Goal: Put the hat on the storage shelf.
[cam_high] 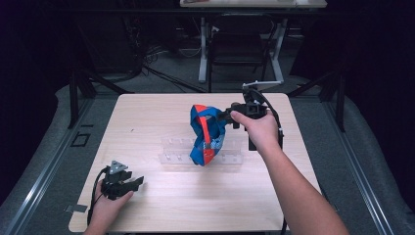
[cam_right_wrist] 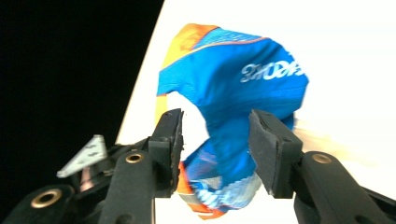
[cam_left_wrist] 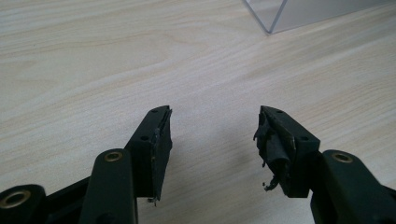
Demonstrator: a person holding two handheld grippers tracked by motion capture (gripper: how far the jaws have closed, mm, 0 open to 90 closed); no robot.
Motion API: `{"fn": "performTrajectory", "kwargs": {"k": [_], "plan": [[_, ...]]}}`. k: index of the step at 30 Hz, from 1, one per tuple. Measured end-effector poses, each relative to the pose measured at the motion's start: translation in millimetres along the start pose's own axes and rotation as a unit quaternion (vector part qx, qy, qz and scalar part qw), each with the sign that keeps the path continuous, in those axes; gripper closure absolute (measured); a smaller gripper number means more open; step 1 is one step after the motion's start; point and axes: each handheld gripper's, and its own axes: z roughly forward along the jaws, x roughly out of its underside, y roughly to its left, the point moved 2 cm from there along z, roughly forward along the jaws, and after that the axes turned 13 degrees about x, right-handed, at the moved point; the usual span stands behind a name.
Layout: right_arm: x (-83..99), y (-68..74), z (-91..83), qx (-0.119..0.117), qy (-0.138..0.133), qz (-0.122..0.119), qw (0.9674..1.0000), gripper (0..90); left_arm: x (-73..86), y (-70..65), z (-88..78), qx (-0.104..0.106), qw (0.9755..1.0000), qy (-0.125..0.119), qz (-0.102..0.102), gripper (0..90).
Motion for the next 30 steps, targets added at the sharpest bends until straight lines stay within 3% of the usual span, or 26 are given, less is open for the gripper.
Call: {"fn": "performTrajectory", "kwargs": {"k": [5,8,16,26,30], "plan": [[2.7,-1.6,-1.8,0.033,-0.012,-0.023,0.9991,52.4,-0.1,-0.2,-0.4,0.0,1.0,0.003,0.0,44.9],[6.2,-2.9,-1.6,0.069,-0.022,-0.053,0.9959,51.5,0.1,0.1,-0.1,0.0,1.0,0.0,0.001,44.9],[16.5,-5.9,-1.6,0.103,-0.028,-0.085,0.9907,50.3,0.1,0.2,-0.4,0.0,1.0,0.0,0.0,44.9],[32.0,-19.4,-4.0,0.107,-0.025,-0.095,0.9894,50.0,0.2,0.2,-0.3,-0.001,1.0,0.0,0.0,44.9],[37.4,-26.2,-5.1,0.103,-0.025,-0.088,0.9905,50.0,0.2,-0.1,-0.2,0.0,1.0,-0.001,0.0,44.9]]}}
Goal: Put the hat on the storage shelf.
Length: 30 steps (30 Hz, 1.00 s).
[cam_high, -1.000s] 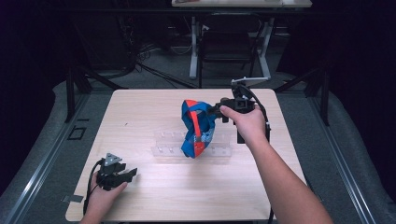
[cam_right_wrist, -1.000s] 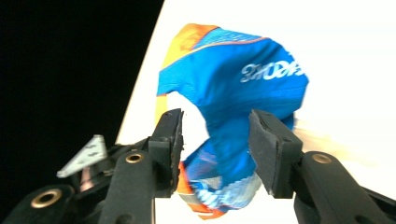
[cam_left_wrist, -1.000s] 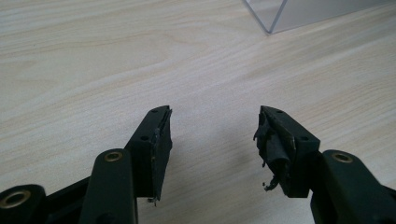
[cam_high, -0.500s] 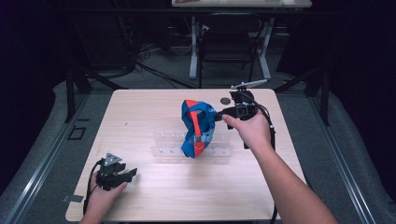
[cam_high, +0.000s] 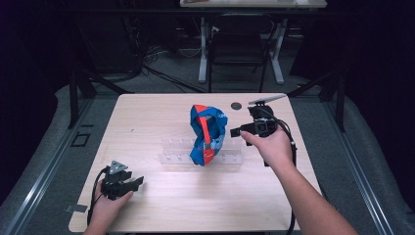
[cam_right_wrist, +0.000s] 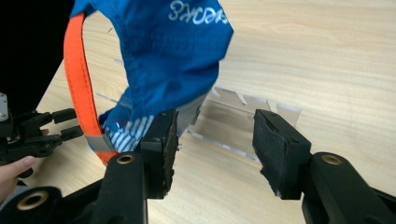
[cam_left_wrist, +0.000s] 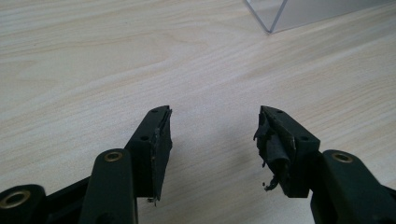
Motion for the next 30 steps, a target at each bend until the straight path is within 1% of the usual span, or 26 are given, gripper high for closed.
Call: {"fn": "performTrajectory", "kwargs": {"k": [2,4,8,10,11,13,14,15,16,17,18,19,22,23,24,25,26,27,28,29,30], "plan": [[4.9,-4.0,-0.9,-0.006,0.0,0.001,1.0,50.0,0.1,0.3,-0.5,0.0,1.0,0.001,0.0,44.9],[13.5,-9.3,-2.8,-0.014,-0.002,0.006,0.9999,49.8,0.0,0.5,-0.4,-0.001,1.0,0.001,0.0,44.9],[23.0,-15.7,-4.8,-0.014,-0.002,0.006,0.9999,49.4,0.1,0.0,0.1,0.0,1.0,0.001,0.0,44.9],[33.6,-23.0,-5.2,-0.02,-0.002,0.012,0.9997,49.2,0.1,0.0,0.0,0.0,1.0,0.0,0.0,44.9],[33.6,-23.0,-5.2,-0.02,-0.002,0.012,0.9997,49.2,0.2,0.2,-0.3,0.0,1.0,0.002,0.0,44.9],[42.9,-28.9,-4.4,-0.025,0.0,0.019,0.9995,49.1,0.2,0.5,-0.4,-0.001,1.0,0.002,0.0,44.9],[48.3,-32.4,-4.0,-0.025,0.001,0.02,0.9995,49.1,0.2,0.5,-0.4,-0.001,1.0,0.001,0.0,44.9],[48.3,-32.4,-4.0,-0.025,0.001,0.02,0.9995,49.1,0.2,0.5,-0.4,-0.001,1.0,0.001,0.0,44.9],[54.8,-36.4,-3.4,-0.023,-0.001,0.025,0.9994,49.2,0.3,0.4,-0.3,-0.001,1.0,0.001,0.0,44.9],[54.8,-36.4,-3.4,-0.023,-0.001,0.025,0.9994,49.2,0.3,0.4,-0.3,-0.001,1.0,0.001,0.0,44.9],[61.2,-40.2,-2.5,-0.025,-0.004,0.027,0.9993,49.2,0.3,0.4,-0.5,-0.001,1.0,0.002,0.0,44.9],[61.2,-40.2,-2.5,-0.025,-0.004,0.027,0.9993,49.2,0.3,0.4,-0.5,-0.001,1.0,0.002,0.0,44.9],[75.2,-46.2,-0.9,-0.022,-0.011,0.026,0.9994,49.4,0.5,0.8,-0.6,-0.002,1.0,0.001,-0.001,44.8],[75.2,-46.2,-0.9,-0.022,-0.011,0.026,0.9994,49.4,0.5,0.8,-0.6,-0.002,1.0,0.001,-0.001,44.8],[82.3,-48.3,-0.1,-0.016,-0.014,0.019,0.9996,49.4,0.4,0.8,-0.3,-0.001,1.0,0.0,-0.001,44.7],[82.3,-48.3,-0.1,-0.016,-0.014,0.019,0.9996,49.4,0.4,0.8,-0.3,-0.001,1.0,0.0,-0.001,44.7],[89.7,-48.9,1.7,-0.013,-0.014,0.008,0.9998,49.7,0.4,0.7,-0.4,-0.001,1.0,0.0,-0.001,44.7],[89.7,-48.9,1.7,-0.013,-0.014,0.008,0.9998,49.7,0.4,0.7,-0.4,-0.001,1.0,0.0,-0.001,44.7],[97.5,-49.4,3.4,-0.005,-0.015,-0.001,0.9999,49.9,0.4,0.8,-0.5,-0.001,1.0,0.0,-0.002,44.7],[97.5,-49.4,3.4,-0.005,-0.015,-0.001,0.9999,49.9,0.4,0.8,-0.5,-0.001,1.0,0.0,-0.002,44.7],[105.3,-49.6,6.1,-0.005,-0.015,-0.006,0.9999,50.0,0.5,0.9,-0.6,-0.002,1.0,0.001,-0.002,44.7]]}}
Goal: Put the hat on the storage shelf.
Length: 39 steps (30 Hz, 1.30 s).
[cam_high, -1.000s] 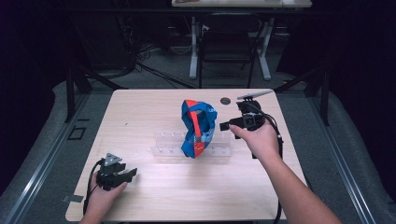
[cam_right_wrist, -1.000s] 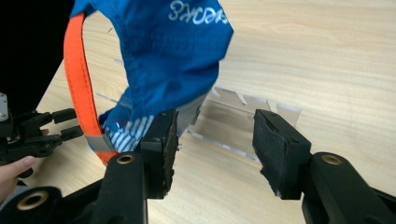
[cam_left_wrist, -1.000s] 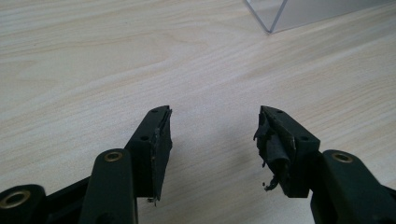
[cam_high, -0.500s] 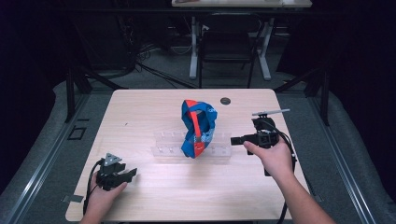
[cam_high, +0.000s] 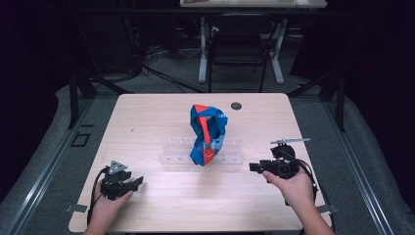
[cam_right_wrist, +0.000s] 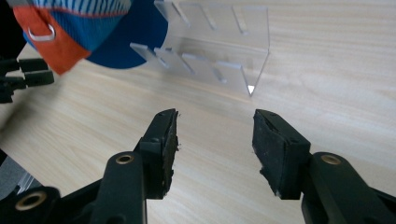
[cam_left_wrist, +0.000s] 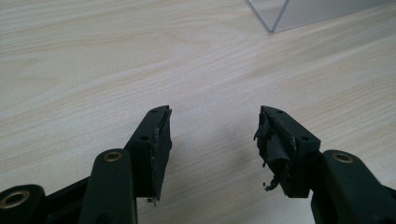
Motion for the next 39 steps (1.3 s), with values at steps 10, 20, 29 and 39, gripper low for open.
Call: {"fn": "performTrajectory", "kwargs": {"k": [10,20,29,39], "plan": [[33.7,-7.8,11.3,-0.006,-0.008,0.004,0.9999,50.5,0.4,-0.9,0.3,0.0,1.0,0.0,0.0,44.7],[61.8,-21.4,21.5,0.008,-0.014,0.015,0.9998,50.6,0.6,-1.2,1.0,0.0,1.0,0.002,0.001,44.7],[81.7,-31.4,25.3,0.038,-0.05,0.015,0.9979,51.6,1.0,-1.6,1.5,0.001,1.0,0.003,0.002,44.7],[95.3,-40.4,32.8,0.037,-0.063,0.03,0.9969,50.6,1.0,-1.9,1.7,0.002,1.0,0.003,0.002,44.7]]}}
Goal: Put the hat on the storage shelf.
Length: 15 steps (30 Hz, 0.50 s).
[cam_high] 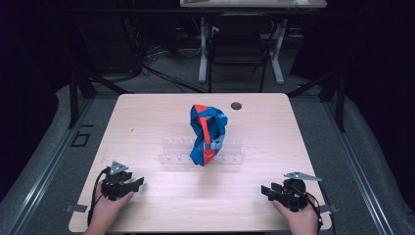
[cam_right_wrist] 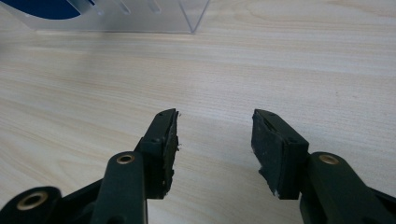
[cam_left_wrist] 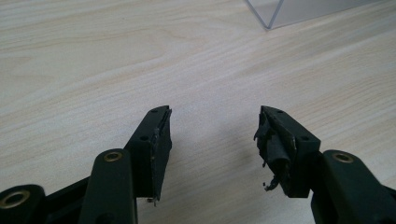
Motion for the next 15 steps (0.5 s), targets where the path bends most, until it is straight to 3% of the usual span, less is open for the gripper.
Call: {"fn": "performTrajectory", "kwargs": {"k": [15], "plan": [[5.8,-5.7,8.5,0.0,-0.014,0.012,0.9998,49.6,-0.4,-0.6,-0.5,0.004,1.0,-0.001,0.0,44.1]]}}
